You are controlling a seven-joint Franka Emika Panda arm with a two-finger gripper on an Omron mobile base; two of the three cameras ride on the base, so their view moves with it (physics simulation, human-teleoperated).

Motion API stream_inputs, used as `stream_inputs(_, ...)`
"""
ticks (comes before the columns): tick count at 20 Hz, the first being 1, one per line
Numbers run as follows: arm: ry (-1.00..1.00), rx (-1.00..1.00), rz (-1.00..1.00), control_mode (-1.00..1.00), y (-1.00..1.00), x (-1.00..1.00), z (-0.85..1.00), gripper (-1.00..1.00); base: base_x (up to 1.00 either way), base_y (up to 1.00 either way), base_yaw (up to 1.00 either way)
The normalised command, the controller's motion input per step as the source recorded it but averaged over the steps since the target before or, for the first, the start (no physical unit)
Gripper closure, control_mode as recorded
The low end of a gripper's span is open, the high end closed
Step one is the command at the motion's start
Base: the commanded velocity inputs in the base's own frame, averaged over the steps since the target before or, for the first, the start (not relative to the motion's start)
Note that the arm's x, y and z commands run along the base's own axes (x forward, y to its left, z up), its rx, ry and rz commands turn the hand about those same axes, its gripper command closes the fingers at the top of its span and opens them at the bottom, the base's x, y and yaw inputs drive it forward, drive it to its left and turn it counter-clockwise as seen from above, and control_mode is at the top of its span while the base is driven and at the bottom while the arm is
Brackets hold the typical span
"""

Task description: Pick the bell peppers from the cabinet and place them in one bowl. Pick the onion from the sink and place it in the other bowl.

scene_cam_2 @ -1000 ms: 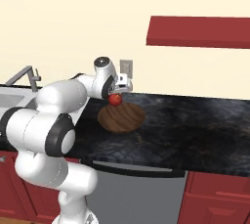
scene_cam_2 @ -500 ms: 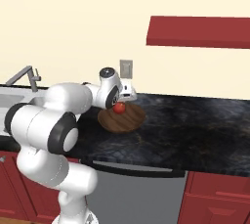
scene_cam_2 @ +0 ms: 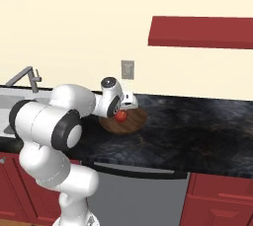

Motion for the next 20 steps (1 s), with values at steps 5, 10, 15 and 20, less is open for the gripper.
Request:
stream_inputs(5, -0.04, 0.00, 0.00, -1.00, 0.00, 0.00, -0.10, -1.00, 0.00, 0.00, 0.00)
stream_inputs(10, 0.00, 0.04, 0.00, -1.00, 0.00, 0.00, 0.38, -1.00, 0.00, 0.00, 0.00)
stream_inputs(15, 0.00, 0.03, 0.00, -1.00, 0.00, -0.21, 0.96, -1.00, 0.00, 0.00, 0.00)
stream_inputs(20, -0.05, 0.00, 0.03, -1.00, 0.06, -0.79, 0.79, -1.00, 0.00, 0.00, 0.00)
